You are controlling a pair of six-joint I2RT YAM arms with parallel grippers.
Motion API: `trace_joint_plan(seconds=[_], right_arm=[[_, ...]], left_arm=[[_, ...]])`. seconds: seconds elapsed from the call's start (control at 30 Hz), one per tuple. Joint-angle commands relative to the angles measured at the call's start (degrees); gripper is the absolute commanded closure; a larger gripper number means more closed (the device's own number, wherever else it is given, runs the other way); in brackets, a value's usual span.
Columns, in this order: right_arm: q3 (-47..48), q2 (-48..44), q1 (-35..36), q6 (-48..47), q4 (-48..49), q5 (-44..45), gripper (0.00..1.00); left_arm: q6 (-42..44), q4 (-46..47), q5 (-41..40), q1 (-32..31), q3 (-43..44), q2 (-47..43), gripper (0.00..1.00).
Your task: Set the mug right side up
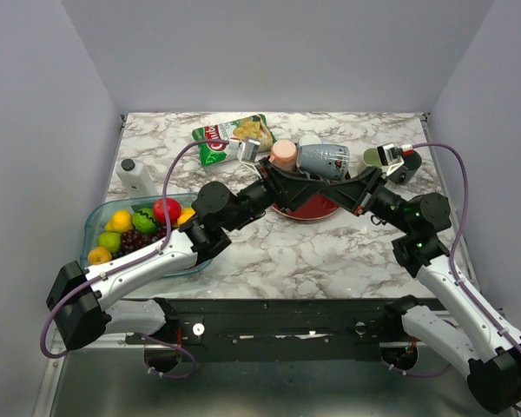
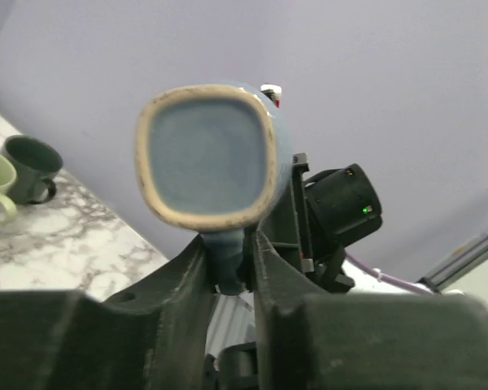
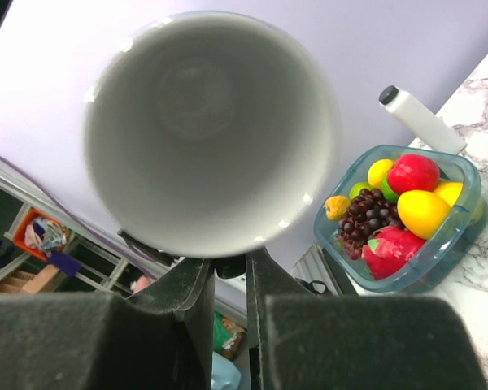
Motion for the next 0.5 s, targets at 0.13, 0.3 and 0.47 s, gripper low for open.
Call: trace_joint_plan(seconds=[0.13,0.3,0.47], right_arm=[[3.94,-4.67,0.25,-9.01,-11.45,10.49,0.99],[9.29,-5.91,0.17,-20.32,-28.38,21.8,0.99],[18.35,-3.72,0.25,-32.02,-45.81,37.98,0.99]], left_arm=[[5.19,-3.77,-1.49,-1.19,-0.65,-1.35,0.02],[8.71,-14.93,-10.44,-1.19,-1.09,-4.16,0.01],[13.89,-33.39,-22.06,-1.11,-0.74,-7.77,0.01]])
